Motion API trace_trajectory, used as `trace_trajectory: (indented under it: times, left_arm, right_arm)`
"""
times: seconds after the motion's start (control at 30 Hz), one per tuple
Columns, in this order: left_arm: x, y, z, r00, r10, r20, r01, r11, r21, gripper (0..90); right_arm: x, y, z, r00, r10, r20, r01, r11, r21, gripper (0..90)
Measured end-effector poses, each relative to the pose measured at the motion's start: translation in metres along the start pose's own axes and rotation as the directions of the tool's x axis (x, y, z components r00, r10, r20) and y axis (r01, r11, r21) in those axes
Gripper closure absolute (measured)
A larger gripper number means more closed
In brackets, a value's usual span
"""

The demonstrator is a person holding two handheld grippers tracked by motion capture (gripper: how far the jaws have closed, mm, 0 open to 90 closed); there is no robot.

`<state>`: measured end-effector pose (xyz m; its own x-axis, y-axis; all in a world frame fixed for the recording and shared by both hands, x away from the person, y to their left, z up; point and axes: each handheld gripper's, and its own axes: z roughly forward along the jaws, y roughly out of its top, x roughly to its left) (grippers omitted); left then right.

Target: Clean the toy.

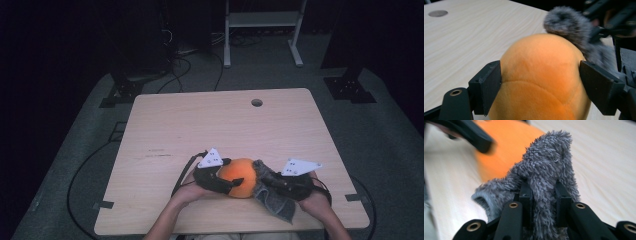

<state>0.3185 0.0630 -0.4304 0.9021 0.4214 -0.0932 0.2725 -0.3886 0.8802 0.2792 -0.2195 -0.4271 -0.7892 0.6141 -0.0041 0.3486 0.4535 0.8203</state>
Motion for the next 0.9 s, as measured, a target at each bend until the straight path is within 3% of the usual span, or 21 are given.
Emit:
trace_trajectory:
  times: [0.1,0.2,0.27,0.37,0.47,0.5,0.57,0.6,0.63,0.67,0.7,0.73,0.77,0.8,0.9]
  left_arm:
    - [0.000,-0.001,0.000,0.9996,0.001,0.028,-0.001,0.9996,0.029,19.5]
    - [-0.003,0.001,-0.001,0.9975,0.020,0.068,-0.023,0.9985,0.049,18.8]
    - [-0.002,0.005,-0.005,0.9966,0.034,0.075,-0.039,0.9971,0.065,11.7]
    - [0.004,0.009,-0.007,0.9988,-0.014,0.047,0.010,0.9960,0.089,3.6]
    - [0.007,0.002,0.003,0.9933,-0.065,0.096,0.051,0.9877,0.148,3.3]
    - [0.006,0.000,0.004,0.9942,-0.054,0.093,0.040,0.9892,0.141,4.1]
    - [0.001,0.002,0.003,0.9973,-0.015,0.072,0.006,0.9928,0.120,14.8]
    - [-0.002,0.004,0.001,0.9982,0.034,0.050,-0.038,0.9958,0.084,21.5]
    - [-0.007,0.005,0.000,0.9951,0.097,0.022,-0.098,0.9946,0.035,25.9]
    - [-0.011,0.006,-0.001,0.9872,0.159,-0.005,-0.159,0.9872,0.002,27.6]
    - [-0.014,0.006,0.001,0.9755,0.217,-0.035,-0.218,0.9759,-0.014,28.4]
    - [-0.017,0.006,0.003,0.9658,0.254,-0.051,-0.255,0.9666,-0.021,28.2]
    - [-0.018,0.004,0.007,0.9621,0.269,-0.046,-0.270,0.9627,-0.020,27.1]
    - [-0.017,0.002,0.010,0.9639,0.264,-0.032,-0.264,0.9644,0.001,25.0]
    - [-0.008,-0.004,0.006,0.9826,0.186,-0.008,-0.185,0.9814,0.051,19.8]
  right_arm:
    - [-0.009,-0.007,-0.001,0.9990,0.033,0.030,-0.034,0.999,0.034,72.4]
    - [-0.006,0.003,-0.007,0.9988,0.042,-0.024,-0.043,0.998,-0.047,72.2]
    - [0.000,0.010,-0.006,0.9979,0.028,-0.058,-0.032,0.997,-0.065,72.3]
    - [0.005,0.008,0.002,0.9969,-0.013,-0.078,0.012,1.000,-0.011,72.2]
    - [0.005,0.005,-0.001,0.9958,-0.014,-0.091,0.013,1.000,-0.009,71.9]
    - [0.005,0.005,-0.002,0.9962,-0.016,-0.086,0.015,1.000,-0.008,71.9]
    - [0.005,0.005,-0.002,0.9978,-0.025,-0.061,0.025,1.000,-0.001,72.1]
    - [0.005,0.006,-0.004,0.9987,-0.026,-0.043,0.026,1.000,-0.004,72.3]
    - [0.005,0.007,-0.005,0.9994,-0.025,-0.025,0.025,1.000,-0.003,72.4]
    - [0.004,0.008,-0.008,0.9997,-0.022,-0.009,0.022,1.000,-0.006,72.4]
    - [0.003,0.009,-0.010,0.9999,-0.015,0.008,0.015,1.000,-0.022,72.6]
    - [0.002,0.011,-0.012,0.9999,-0.004,0.013,0.005,0.999,-0.048,72.6]
    - [0.001,0.013,-0.013,0.9999,0.006,0.013,-0.005,0.998,-0.067,72.6]
    - [0.002,0.015,-0.012,0.9997,0.004,0.023,-0.002,0.997,-0.078,72.6]
    - [0.005,0.013,0.001,0.9997,-0.013,0.021,0.014,0.998,-0.057,72.4]
